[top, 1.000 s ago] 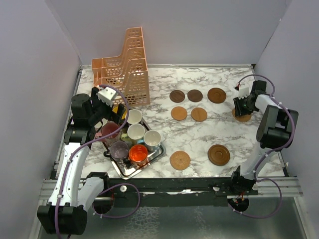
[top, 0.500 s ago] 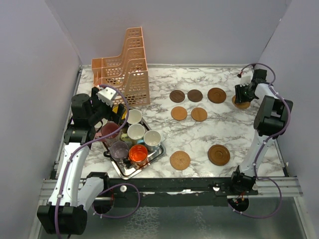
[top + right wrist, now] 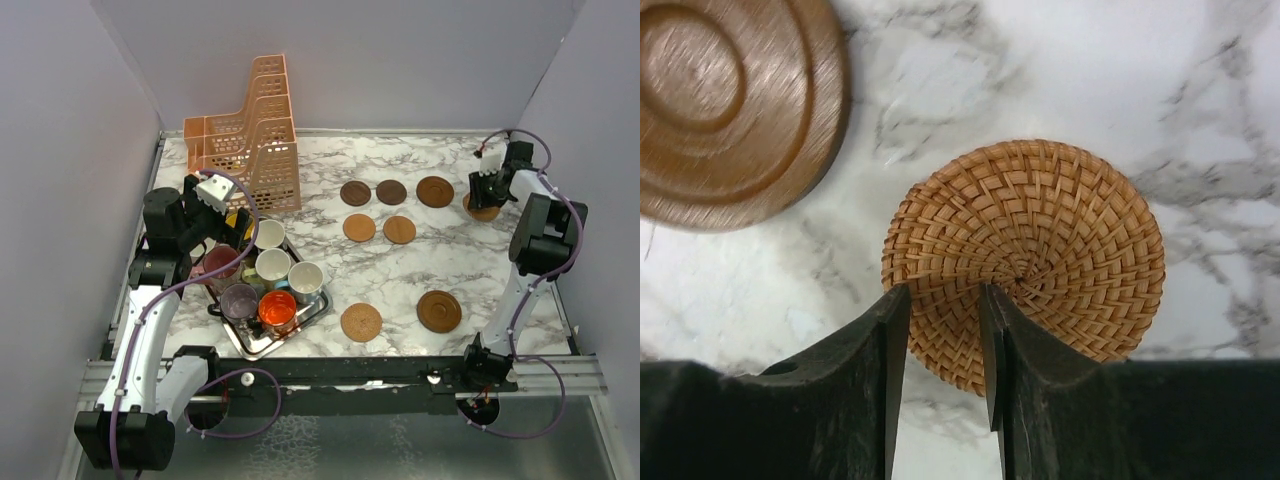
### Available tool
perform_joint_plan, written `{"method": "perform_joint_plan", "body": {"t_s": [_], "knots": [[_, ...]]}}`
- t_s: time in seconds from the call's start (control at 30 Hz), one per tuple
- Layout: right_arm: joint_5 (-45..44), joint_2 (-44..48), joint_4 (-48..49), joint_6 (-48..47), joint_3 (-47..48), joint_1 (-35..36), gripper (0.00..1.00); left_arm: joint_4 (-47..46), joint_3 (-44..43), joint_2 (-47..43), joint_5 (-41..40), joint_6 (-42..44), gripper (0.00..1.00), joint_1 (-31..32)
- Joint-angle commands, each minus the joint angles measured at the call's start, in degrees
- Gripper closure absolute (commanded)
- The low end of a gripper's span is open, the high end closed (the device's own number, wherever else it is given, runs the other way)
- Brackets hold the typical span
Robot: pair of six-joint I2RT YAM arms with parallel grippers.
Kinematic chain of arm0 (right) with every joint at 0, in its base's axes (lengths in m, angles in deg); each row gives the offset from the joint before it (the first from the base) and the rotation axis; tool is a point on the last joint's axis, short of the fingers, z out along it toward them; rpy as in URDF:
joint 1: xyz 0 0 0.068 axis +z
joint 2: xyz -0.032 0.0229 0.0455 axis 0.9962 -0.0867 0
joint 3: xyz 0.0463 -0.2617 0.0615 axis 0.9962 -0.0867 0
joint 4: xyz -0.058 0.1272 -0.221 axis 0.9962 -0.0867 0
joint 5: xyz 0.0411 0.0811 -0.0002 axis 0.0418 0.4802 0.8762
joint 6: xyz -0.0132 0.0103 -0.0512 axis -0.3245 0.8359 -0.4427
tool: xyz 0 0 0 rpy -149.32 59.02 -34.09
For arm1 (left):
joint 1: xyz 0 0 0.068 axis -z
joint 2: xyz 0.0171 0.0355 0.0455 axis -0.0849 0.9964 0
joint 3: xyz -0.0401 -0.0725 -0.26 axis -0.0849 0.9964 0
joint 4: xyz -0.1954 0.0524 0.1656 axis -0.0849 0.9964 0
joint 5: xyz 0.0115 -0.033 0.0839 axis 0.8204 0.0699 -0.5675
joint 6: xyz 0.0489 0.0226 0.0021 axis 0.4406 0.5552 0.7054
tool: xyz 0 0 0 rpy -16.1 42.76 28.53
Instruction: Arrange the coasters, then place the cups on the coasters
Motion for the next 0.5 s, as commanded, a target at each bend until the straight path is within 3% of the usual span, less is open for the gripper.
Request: {"method": "perform_joint_plan", "body": {"t_s": [0.0,0.23,0.47], "knots": [[0.26,4.54,-2.43,-1.98,-9.65,1.02,0.66,-0.3,-0.44,0.29,1.88,0.14,0.01,-0.02],[2.1,12.07,-2.0,-3.23,-19.46,3.09,0.66,-0.31,-0.31,0.26,2.0,0.07,0.01,-0.02],[2.32,15.35,-1.4,0.28,-21.79,10.19,0.66,-0.16,-0.32,-0.4,1.95,-0.02,0.01,-0.16]]}}
